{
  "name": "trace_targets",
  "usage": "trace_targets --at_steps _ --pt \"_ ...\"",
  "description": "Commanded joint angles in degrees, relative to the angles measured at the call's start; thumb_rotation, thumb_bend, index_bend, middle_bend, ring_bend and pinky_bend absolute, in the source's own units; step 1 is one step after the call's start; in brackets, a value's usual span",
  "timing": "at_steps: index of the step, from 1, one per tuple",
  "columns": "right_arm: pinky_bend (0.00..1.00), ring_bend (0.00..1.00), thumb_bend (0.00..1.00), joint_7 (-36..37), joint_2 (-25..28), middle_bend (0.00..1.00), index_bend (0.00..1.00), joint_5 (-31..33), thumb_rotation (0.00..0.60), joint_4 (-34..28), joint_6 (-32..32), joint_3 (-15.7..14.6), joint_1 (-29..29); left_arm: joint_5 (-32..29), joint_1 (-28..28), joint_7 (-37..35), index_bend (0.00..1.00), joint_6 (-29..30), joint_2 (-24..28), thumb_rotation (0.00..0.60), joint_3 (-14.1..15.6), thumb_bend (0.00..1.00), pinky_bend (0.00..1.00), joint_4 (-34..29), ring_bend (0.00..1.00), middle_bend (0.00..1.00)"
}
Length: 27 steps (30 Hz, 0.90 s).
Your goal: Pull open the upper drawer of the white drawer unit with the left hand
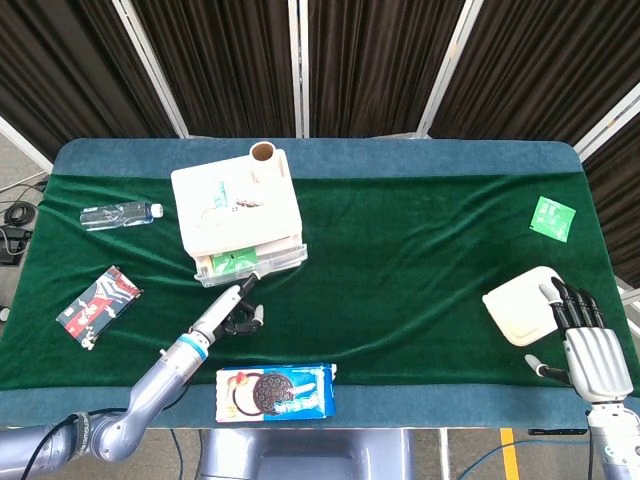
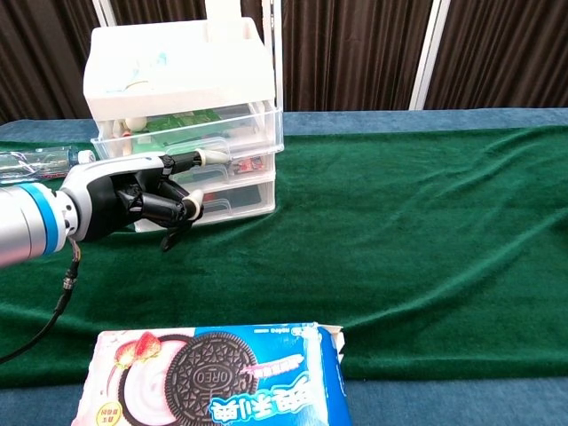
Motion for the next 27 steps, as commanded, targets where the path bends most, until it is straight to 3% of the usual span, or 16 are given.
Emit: trace_targets --at_steps 1,20,27 --pt "0.00 0.00 0.02 0.01 0.01 0.00 0.01 0.00 0.600 -0.02 0.02 0.01 -0.01 0.85 0.26 -0.25 0.08 0.18 0.20 0.600 0.37 0.75 0.69 -0.49 0.73 0.87" --pt "0.00 0.00 0.02 -0.05 0.04 0.00 0.01 -0.09 0.600 -0.06 0.16 0.00 -0.06 4.30 1.53 -1.83 0.04 1.23 0.84 0.600 2.27 0.75 0.69 -1.60 0.73 0.87" --pt "0.00 0.00 0.02 -0.35 -0.04 0.00 0.02 -0.15 0.600 -0.10 0.20 -0.04 -0.08 9.04 2.53 -2.90 0.03 1.19 2.11 0.600 4.87 0.74 0.69 -1.12 0.73 0.87"
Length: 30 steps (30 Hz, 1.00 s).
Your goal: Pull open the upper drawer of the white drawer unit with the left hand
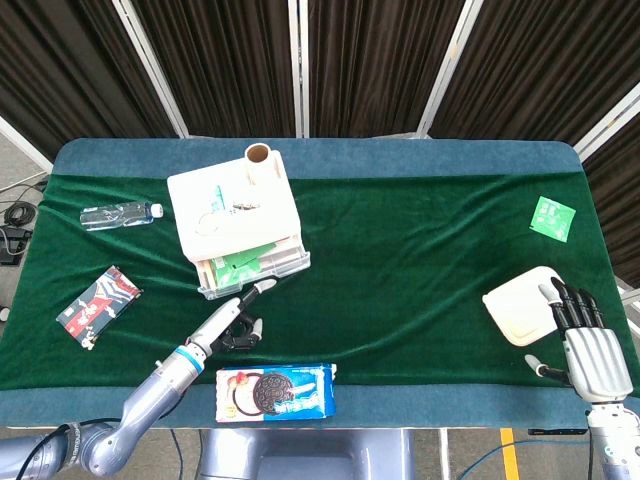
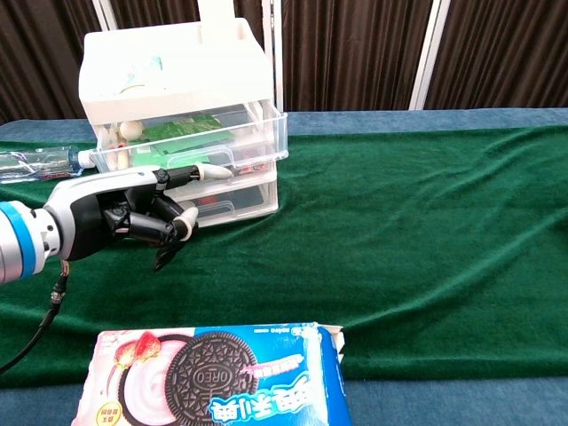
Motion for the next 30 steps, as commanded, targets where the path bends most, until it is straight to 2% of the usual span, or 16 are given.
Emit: trace_targets --at_steps 1,5,10,16,18,23,30 --pt "0.00 0.00 0.02 -0.04 -0.01 0.00 0.02 0.03 0.600 -0.01 0.01 0.01 -0.01 3.32 0.83 -0.60 0.03 0.31 1.01 0.600 1.95 0.74 0.68 0.13 0.73 0.87" --pt "0.00 0.00 0.02 -0.09 0.03 0.00 0.02 0.05 0.600 -0.07 0.08 0.03 -0.05 7.55 2.27 -1.27 0.11 2.51 1.93 0.600 3.97 0.73 0.66 -0.29 0.73 0.86" --pt "0.00 0.00 0.02 -0.16 -0.04 0.00 0.03 0.25 0.600 0.04 -0.03 0.10 -0.03 14.22 5.27 -0.29 0.37 8.59 3.40 0.600 7.11 0.73 0.59 -2.23 0.62 0.76" --pt "0.00 0.00 0.02 -0.62 -0.16 0.00 0.04 0.31 0.600 0.00 -0.17 0.04 -0.01 21.49 8.45 3.93 0.56 16.07 5.12 0.600 10.38 0.73 0.55 -5.93 0.53 0.66" --pt "0.00 0.00 0.02 -0.66 -0.16 0.00 0.04 0.28 0.600 -0.03 -0.11 0.04 -0.04 22.67 9.00 5.36 0.56 17.50 5.43 0.600 10.79 0.73 0.54 -6.69 0.50 0.63" --pt "0.00 0.00 0.02 -0.62 -0.15 0.00 0.04 0.34 0.600 -0.06 -0.08 0.09 -0.05 25.23 11.74 15.09 0.47 23.66 5.73 0.600 10.88 0.73 0.48 -10.42 0.42 0.53" --pt "0.00 0.00 0.02 -0.30 -0.04 0.00 0.04 0.28 0.600 -0.06 0.11 0.13 -0.12 25.05 14.07 33.70 0.43 30.06 3.73 0.600 7.13 0.72 0.44 -14.31 0.36 0.48"
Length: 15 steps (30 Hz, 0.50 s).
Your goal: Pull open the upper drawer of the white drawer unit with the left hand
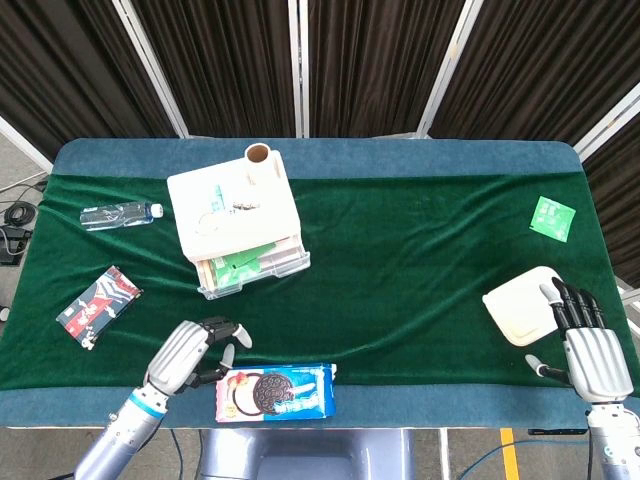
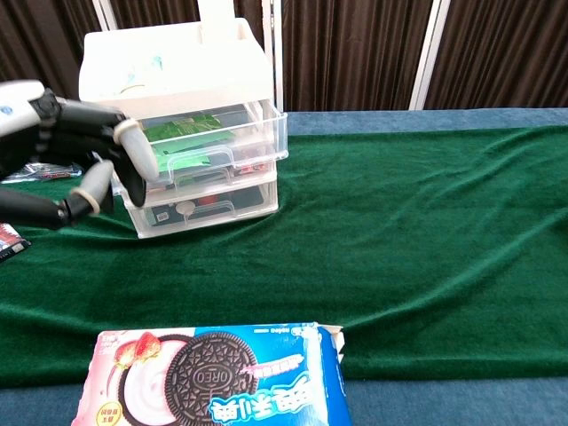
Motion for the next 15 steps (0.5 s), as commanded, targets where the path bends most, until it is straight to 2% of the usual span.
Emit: trace_targets --at_steps 1,9,12,15 --pt "0.00 0.00 0.02 0.13 0.04 0.00 0.04 0.04 0.600 0.01 0.04 0.04 -0.02 -0.18 2.04 13.06 0.43 4.90 -1.61 0.600 -3.12 0.72 0.44 -3.46 0.36 0.48" --pt "0.00 0.00 0.02 0.22 0.00 0.00 0.04 0.01 0.600 0.11 0.01 0.05 0.01 0.11 2.54 26.22 0.42 8.50 -3.92 0.600 -6.43 0.72 0.43 -2.65 0.34 0.46" --pt "0.00 0.00 0.02 0.14 -0.02 0.00 0.04 -0.07 0.600 0.09 0.07 0.03 -0.01 -2.04 2.10 30.98 0.38 7.95 -4.01 0.600 -7.99 0.71 0.41 -2.58 0.31 0.43" --pt "0.00 0.00 0.02 0.12 -0.03 0.00 0.04 -0.02 0.600 0.07 0.02 0.03 0.00 -6.57 1.23 36.01 0.32 6.07 -3.24 0.600 -9.66 0.68 0.35 -4.43 0.24 0.36"
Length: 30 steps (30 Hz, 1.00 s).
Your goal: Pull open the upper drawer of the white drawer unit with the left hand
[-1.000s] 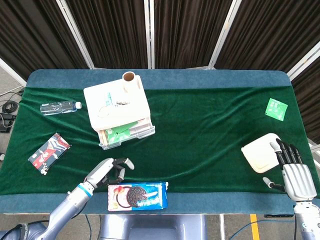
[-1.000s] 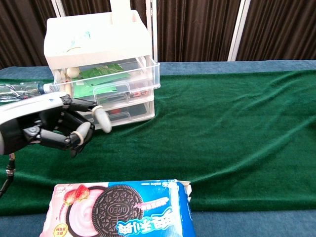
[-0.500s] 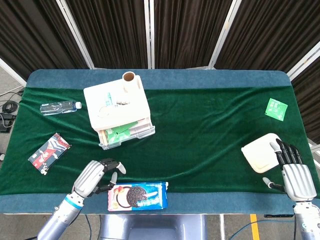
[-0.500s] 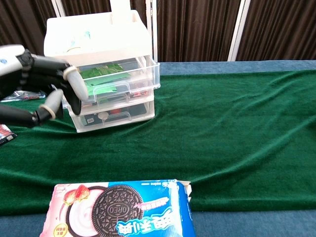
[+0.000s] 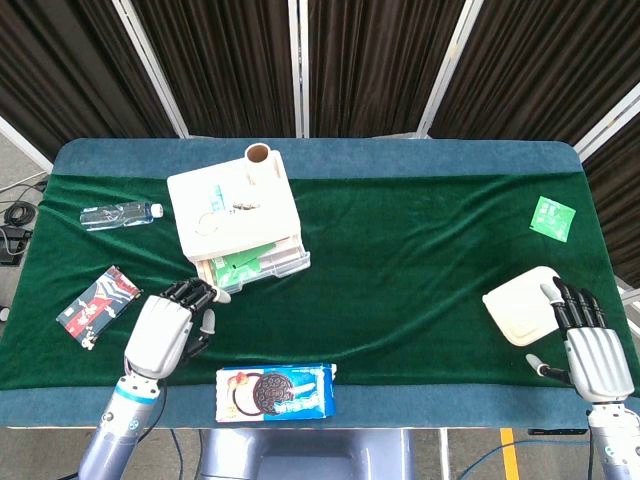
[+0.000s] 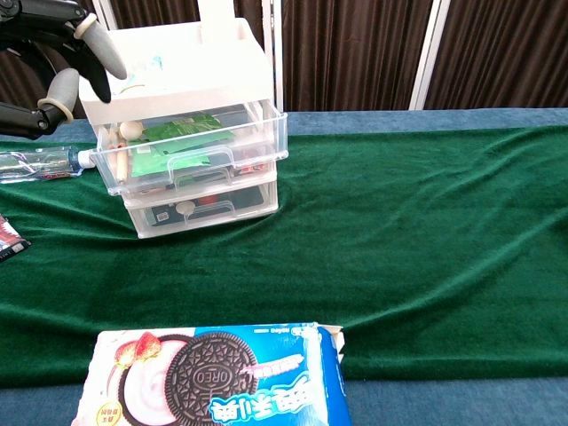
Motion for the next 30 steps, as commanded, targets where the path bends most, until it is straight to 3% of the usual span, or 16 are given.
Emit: trace_targets --at_steps 1,7,19,30 --pt "0.00 0.00 0.02 -0.03 -0.02 0.00 0.04 0.03 0.600 0.02 -0.08 -0.01 0.03 -6.54 -1.12 7.04 0.28 -2.16 0.78 0.600 -2.85 0.66 0.32 -2.71 0.21 0.33" --pt "0.00 0.00 0.02 -0.10 -0.09 0.00 0.04 0.01 0.600 0.08 -0.19 -0.02 0.09 -14.20 -2.98 12.85 0.16 -4.37 1.91 0.600 -4.53 0.55 0.23 -6.93 0.10 0.19" --pt "0.00 0.00 0.02 0.00 -0.06 0.00 0.04 -0.16 0.600 0.07 -0.10 -0.07 0.07 -24.03 -6.75 15.85 0.16 -5.30 -0.30 0.600 -6.59 0.55 0.23 -6.93 0.10 0.19" --pt "0.00 0.00 0.02 0.25 0.06 0.00 0.04 -0.06 0.600 0.04 -0.09 -0.04 0.04 -28.91 -9.47 16.12 0.18 -5.58 -2.14 0.600 -6.48 0.55 0.25 -4.97 0.10 0.21"
